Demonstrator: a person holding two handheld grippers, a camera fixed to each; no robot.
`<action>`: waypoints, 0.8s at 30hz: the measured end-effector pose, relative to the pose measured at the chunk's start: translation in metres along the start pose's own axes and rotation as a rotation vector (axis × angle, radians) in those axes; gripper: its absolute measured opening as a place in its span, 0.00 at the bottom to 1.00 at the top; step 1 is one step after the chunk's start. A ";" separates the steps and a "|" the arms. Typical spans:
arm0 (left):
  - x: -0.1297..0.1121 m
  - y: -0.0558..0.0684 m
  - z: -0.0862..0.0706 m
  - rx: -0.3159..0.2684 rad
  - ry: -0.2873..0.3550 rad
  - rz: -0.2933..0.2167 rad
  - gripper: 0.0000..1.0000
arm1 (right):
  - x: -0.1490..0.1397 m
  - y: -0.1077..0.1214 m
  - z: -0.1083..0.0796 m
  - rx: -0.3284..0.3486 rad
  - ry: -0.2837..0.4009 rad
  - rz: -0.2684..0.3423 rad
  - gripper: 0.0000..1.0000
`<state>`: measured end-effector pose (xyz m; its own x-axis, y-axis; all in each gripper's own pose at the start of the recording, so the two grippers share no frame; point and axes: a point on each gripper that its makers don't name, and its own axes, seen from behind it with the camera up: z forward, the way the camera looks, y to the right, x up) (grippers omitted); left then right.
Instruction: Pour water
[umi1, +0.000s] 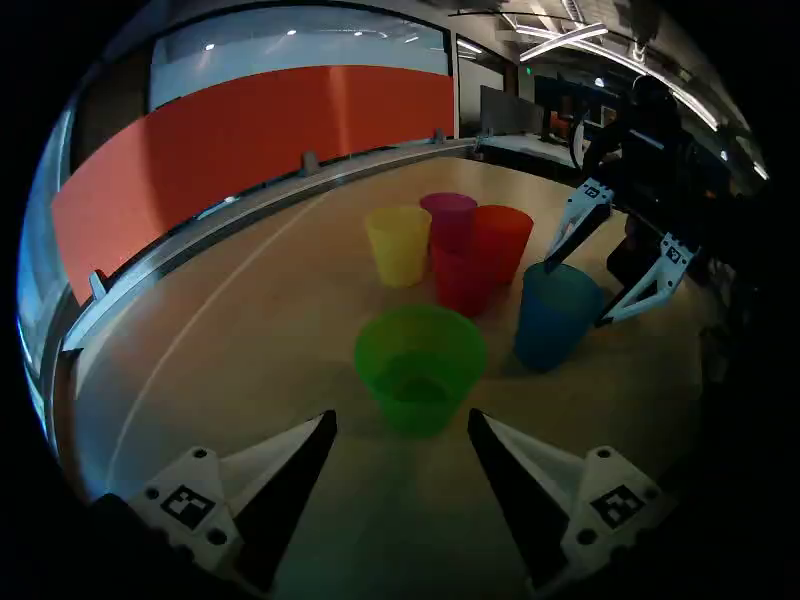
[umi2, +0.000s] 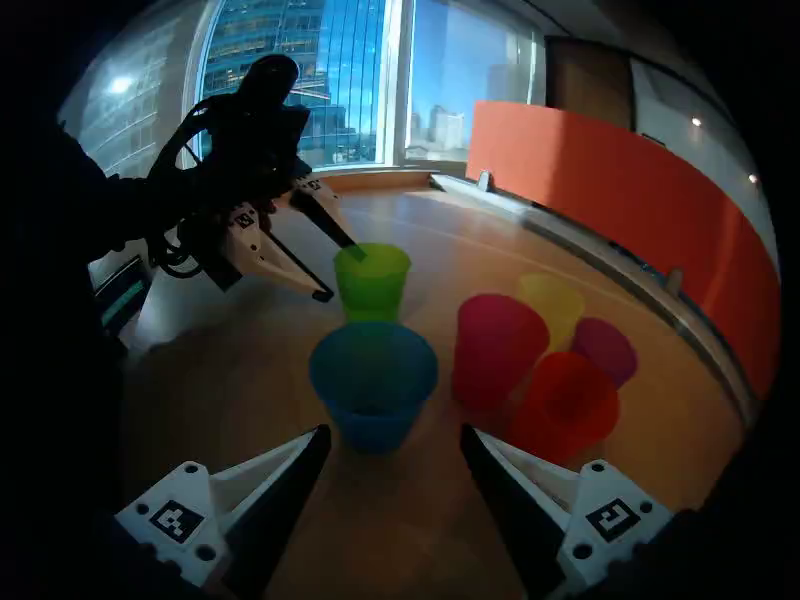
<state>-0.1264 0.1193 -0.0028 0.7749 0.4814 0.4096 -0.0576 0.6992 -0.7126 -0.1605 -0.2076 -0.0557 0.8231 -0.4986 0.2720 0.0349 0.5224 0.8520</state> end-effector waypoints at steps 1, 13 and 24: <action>0.001 0.000 -0.003 0.007 0.006 -0.002 0.98 | 0.000 0.001 -0.003 -0.008 0.004 0.003 1.00; 0.012 0.003 -0.042 0.102 0.111 -0.061 0.98 | 0.004 0.014 -0.046 -0.141 0.082 0.048 1.00; 0.033 -0.009 -0.075 0.233 0.271 -0.097 0.97 | 0.020 0.031 -0.085 -0.291 0.193 0.119 1.00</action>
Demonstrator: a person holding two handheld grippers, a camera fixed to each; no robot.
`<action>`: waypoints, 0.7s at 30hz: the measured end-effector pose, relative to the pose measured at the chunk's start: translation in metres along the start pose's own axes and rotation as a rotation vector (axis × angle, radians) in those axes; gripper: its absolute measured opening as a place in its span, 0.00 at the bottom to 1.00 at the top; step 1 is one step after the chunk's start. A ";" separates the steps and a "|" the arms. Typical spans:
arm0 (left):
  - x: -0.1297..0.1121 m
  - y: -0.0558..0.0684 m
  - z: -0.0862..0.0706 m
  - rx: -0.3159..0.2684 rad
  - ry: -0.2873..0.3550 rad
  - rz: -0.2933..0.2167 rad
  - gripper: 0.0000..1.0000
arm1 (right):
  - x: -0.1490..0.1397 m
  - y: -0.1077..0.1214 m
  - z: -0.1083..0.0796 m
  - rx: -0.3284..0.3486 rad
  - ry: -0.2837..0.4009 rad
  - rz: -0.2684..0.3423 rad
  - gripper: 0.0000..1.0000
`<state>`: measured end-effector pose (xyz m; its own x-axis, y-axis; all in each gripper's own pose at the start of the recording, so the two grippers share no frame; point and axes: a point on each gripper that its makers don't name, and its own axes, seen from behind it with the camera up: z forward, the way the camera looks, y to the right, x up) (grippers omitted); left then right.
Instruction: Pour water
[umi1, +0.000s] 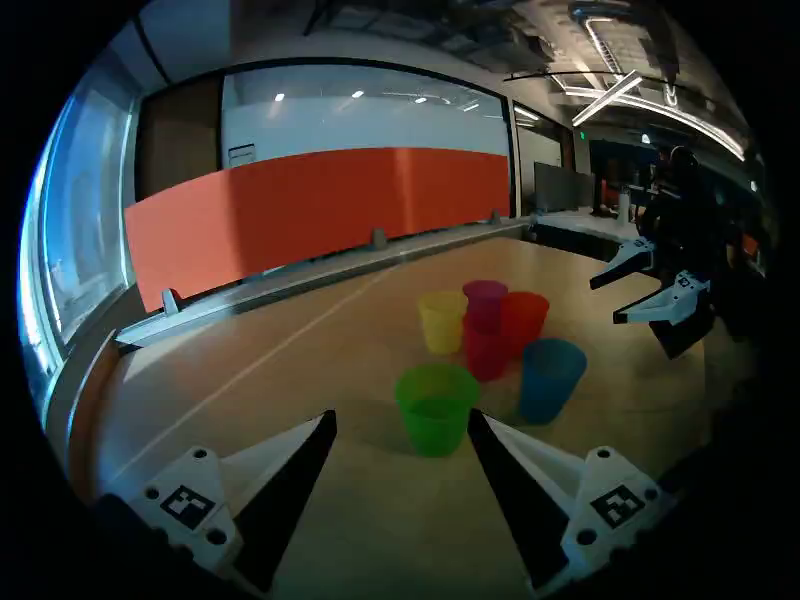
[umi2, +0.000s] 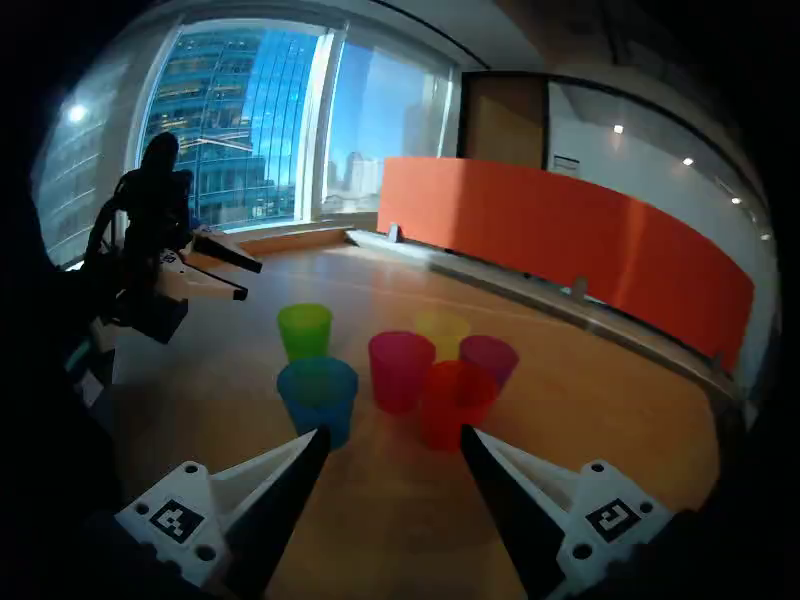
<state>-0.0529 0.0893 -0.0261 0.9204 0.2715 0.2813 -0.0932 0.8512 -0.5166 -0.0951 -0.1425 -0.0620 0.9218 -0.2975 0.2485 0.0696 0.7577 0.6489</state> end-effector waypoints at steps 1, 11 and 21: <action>0.003 -0.001 -0.002 0.007 0.015 -0.005 0.97 | 0.003 0.003 -0.002 -0.015 0.010 0.004 1.00; 0.048 -0.008 -0.024 0.066 0.201 -0.056 0.98 | 0.047 0.032 -0.021 -0.144 0.135 0.042 1.00; 0.080 -0.021 -0.044 0.166 0.334 -0.062 0.97 | 0.076 0.064 -0.032 -0.280 0.234 0.082 1.00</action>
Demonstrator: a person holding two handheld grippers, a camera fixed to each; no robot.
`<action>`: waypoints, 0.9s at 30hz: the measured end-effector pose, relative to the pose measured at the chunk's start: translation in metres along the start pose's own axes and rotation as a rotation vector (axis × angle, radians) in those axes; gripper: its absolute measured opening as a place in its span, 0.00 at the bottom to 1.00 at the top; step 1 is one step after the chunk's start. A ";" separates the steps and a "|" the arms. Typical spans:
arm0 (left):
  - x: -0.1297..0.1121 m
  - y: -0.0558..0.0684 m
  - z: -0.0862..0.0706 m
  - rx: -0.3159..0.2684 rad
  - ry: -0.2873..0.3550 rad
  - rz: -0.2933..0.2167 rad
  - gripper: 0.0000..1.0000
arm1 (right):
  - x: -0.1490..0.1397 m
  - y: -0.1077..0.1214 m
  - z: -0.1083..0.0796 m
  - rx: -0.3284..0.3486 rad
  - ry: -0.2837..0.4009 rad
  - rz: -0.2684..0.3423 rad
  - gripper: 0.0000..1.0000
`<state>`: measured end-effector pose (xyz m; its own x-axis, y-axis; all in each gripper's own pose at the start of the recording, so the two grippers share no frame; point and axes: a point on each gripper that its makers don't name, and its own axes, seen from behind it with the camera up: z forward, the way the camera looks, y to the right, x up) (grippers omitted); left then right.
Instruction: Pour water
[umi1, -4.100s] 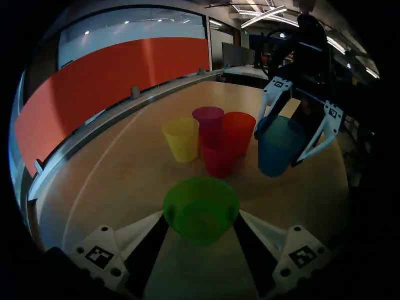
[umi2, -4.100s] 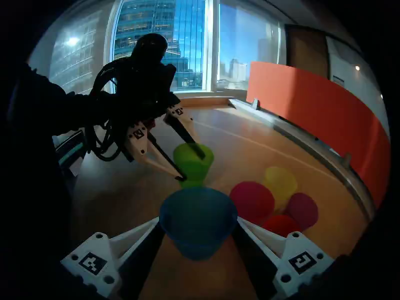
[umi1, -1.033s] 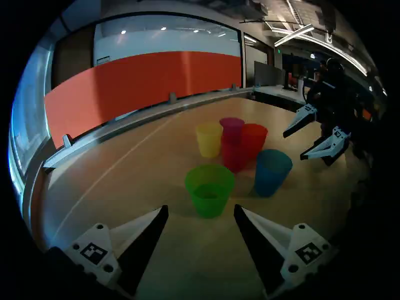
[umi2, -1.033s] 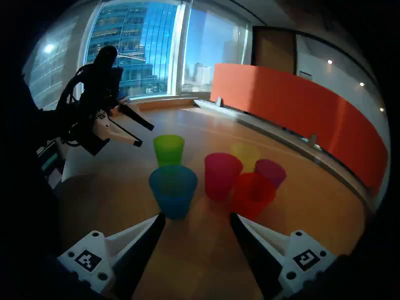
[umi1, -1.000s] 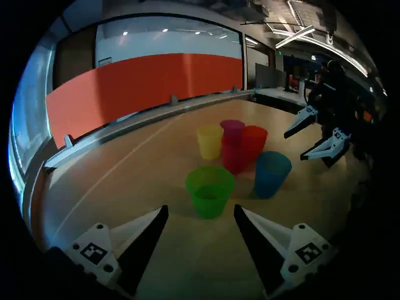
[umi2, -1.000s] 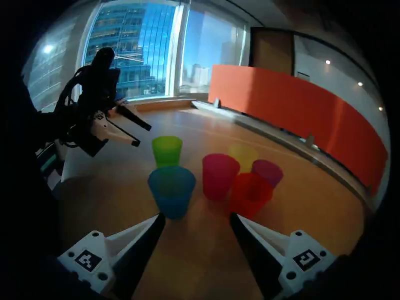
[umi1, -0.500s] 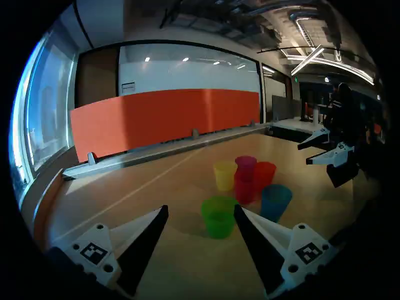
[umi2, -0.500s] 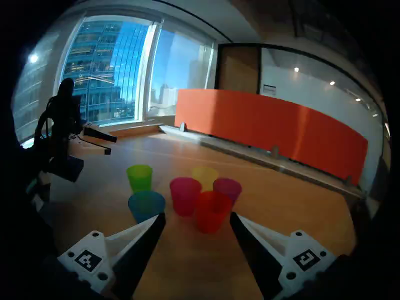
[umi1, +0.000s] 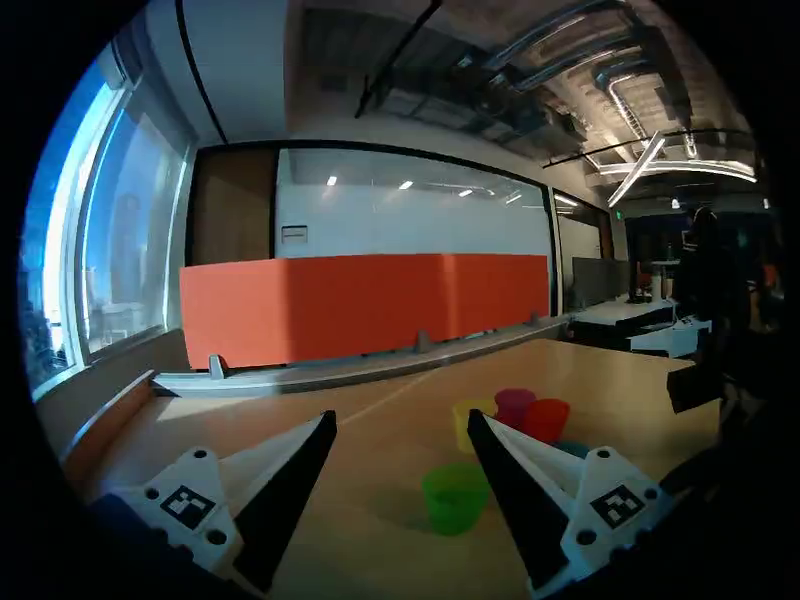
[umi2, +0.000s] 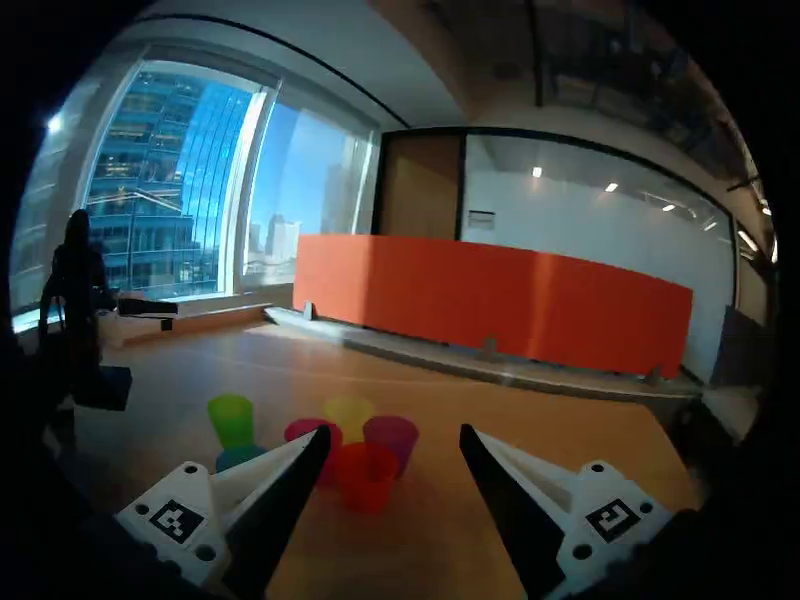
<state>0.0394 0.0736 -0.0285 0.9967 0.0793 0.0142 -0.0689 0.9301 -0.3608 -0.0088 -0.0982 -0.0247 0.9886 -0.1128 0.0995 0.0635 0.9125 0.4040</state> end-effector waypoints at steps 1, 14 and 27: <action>0.002 -0.001 -0.001 0.009 0.007 0.000 0.97 | 0.003 0.003 0.000 -0.015 0.012 0.006 1.00; 0.024 -0.021 -0.001 0.137 0.101 -0.030 0.98 | 0.027 0.053 -0.004 -0.245 0.150 0.065 1.00; 0.028 -0.040 0.004 0.250 0.126 -0.026 0.97 | 0.034 0.089 -0.018 -0.423 0.218 0.064 1.00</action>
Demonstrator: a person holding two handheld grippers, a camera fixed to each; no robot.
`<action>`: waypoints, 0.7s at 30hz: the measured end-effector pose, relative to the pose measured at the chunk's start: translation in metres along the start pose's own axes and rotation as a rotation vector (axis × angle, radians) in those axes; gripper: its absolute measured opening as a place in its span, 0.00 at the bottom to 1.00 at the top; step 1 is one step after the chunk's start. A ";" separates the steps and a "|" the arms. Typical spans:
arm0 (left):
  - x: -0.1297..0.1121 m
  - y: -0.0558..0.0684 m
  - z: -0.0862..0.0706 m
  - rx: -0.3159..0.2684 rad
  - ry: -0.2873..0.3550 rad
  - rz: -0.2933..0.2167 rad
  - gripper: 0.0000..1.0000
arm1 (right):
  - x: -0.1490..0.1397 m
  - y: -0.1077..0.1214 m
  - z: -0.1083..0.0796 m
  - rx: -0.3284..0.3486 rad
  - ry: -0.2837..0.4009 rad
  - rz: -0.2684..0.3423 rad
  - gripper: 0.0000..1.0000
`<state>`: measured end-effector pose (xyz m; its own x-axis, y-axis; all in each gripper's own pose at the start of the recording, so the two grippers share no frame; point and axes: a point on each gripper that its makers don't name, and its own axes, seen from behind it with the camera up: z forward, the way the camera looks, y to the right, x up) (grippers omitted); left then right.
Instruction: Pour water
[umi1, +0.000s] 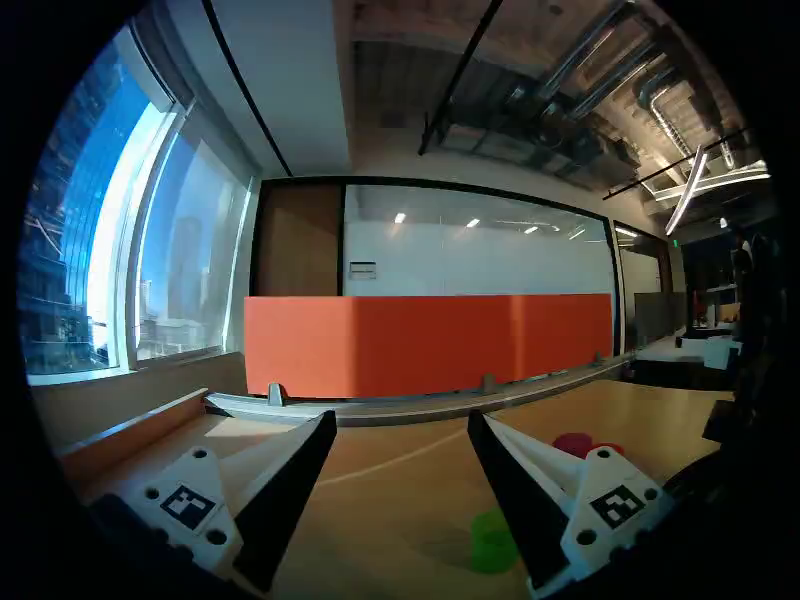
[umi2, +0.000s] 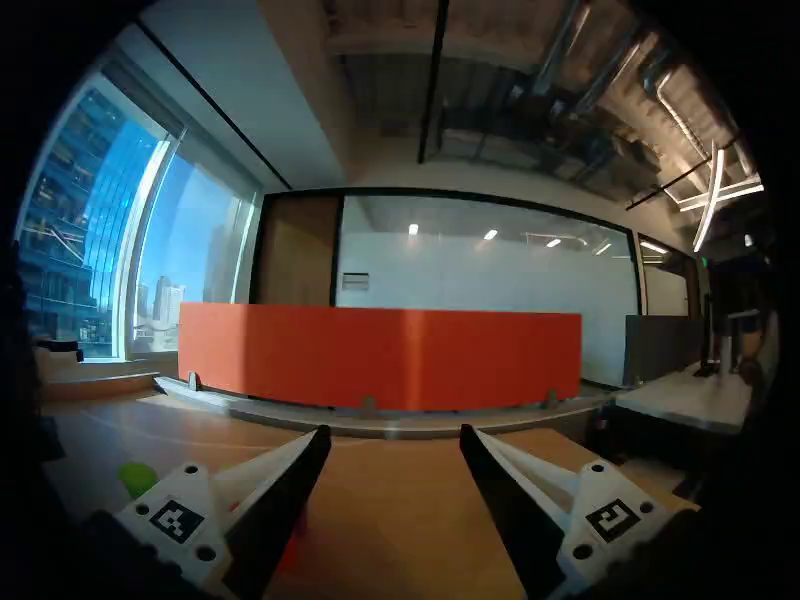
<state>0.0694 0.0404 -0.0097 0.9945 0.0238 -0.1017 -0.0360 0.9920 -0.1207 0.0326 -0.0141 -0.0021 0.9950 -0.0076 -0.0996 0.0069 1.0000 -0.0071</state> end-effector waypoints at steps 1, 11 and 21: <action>-0.001 -0.001 0.001 0.004 -0.002 0.004 0.97 | -0.001 0.000 -0.001 0.000 -0.001 0.000 1.00; -0.011 -0.011 0.007 0.066 -0.003 0.056 0.97 | -0.012 0.011 -0.001 -0.026 -0.008 0.037 1.00; -0.038 -0.026 0.008 0.142 -0.023 0.094 0.98 | -0.021 0.017 -0.002 -0.040 -0.042 0.066 1.00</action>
<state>0.0329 0.0150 0.0054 0.9894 0.1187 -0.0833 -0.1167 0.9927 0.0289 0.0113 0.0026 -0.0017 0.9964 0.0599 -0.0595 -0.0624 0.9972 -0.0414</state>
